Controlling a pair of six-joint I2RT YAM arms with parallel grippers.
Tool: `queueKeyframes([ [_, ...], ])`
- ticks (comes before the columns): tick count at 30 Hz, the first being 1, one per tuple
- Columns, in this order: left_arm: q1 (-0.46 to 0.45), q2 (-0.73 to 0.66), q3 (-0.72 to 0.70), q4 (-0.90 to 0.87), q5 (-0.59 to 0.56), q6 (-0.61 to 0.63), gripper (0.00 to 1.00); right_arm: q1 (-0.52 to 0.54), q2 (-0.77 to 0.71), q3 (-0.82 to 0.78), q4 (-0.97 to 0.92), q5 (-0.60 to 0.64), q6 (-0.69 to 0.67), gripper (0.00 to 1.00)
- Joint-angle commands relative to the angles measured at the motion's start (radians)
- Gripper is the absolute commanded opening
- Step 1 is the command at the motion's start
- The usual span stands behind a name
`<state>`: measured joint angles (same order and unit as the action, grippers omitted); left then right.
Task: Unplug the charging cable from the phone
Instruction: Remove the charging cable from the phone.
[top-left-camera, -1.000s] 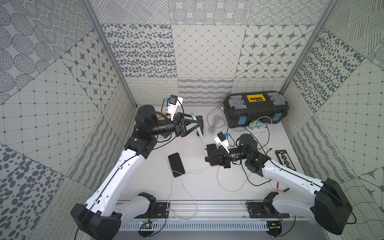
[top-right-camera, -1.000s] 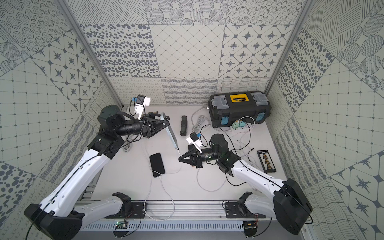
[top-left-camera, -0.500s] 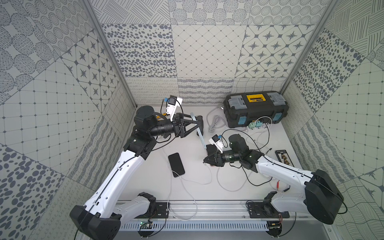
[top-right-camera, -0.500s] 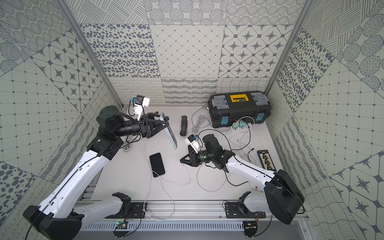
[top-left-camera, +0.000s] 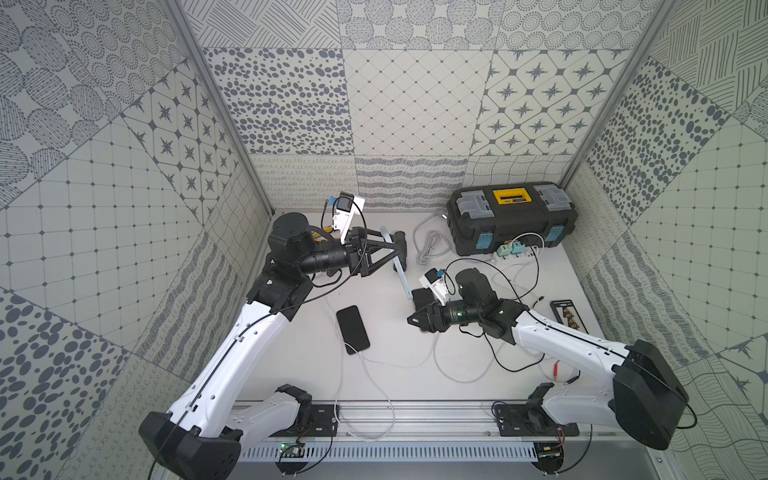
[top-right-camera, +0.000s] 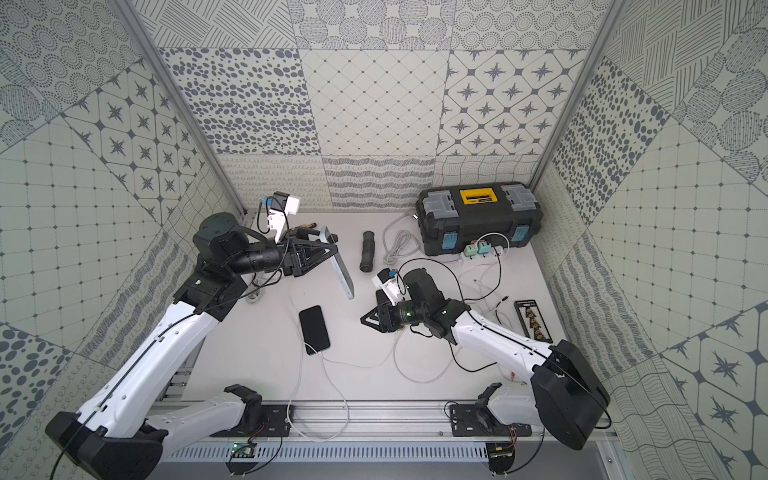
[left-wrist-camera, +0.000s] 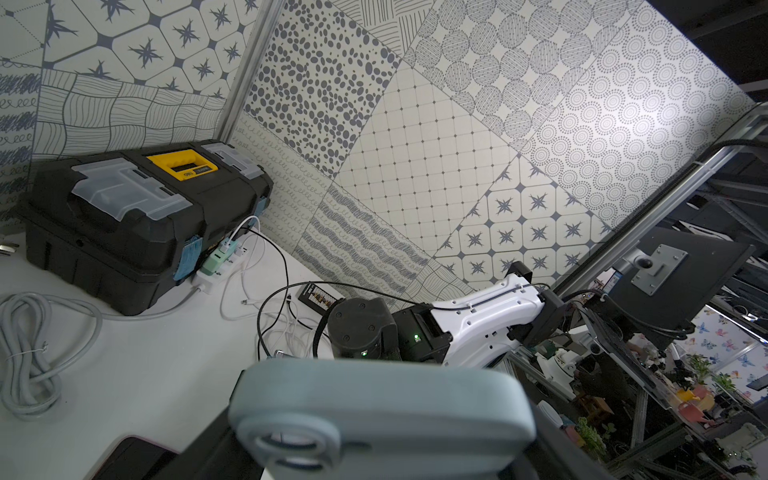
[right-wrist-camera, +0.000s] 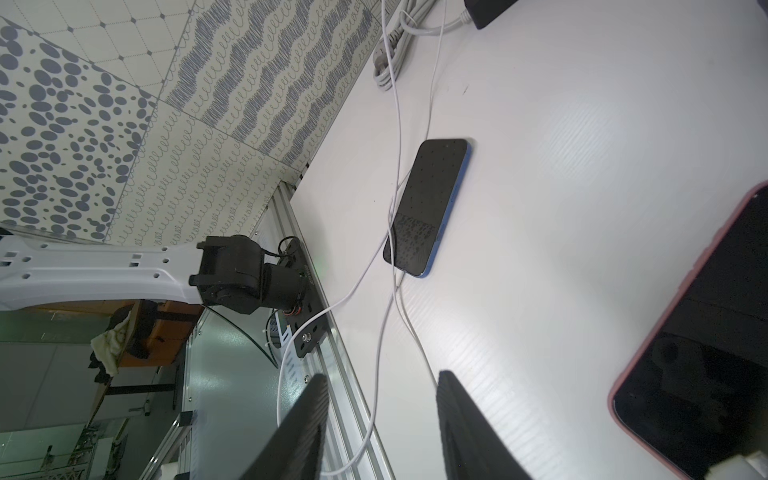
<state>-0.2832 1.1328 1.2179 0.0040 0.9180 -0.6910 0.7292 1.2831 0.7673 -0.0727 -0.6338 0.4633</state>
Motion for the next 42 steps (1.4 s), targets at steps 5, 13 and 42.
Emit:
queueKeyframes([
  [5, 0.006, -0.01, -0.008, 0.121, 0.059, -0.02, 0.0, -0.035, -0.087, 0.088, 0.016, -0.059, -0.033, 0.56],
  [13, 0.006, -0.01, -0.035, 0.218, 0.131, -0.074, 0.0, -0.088, -0.129, 0.168, 0.016, -0.238, -0.064, 0.74],
  [42, 0.006, -0.023, -0.083, 0.293, 0.187, -0.114, 0.0, -0.022, -0.035, 0.429, -0.008, -0.342, -0.113, 0.97],
])
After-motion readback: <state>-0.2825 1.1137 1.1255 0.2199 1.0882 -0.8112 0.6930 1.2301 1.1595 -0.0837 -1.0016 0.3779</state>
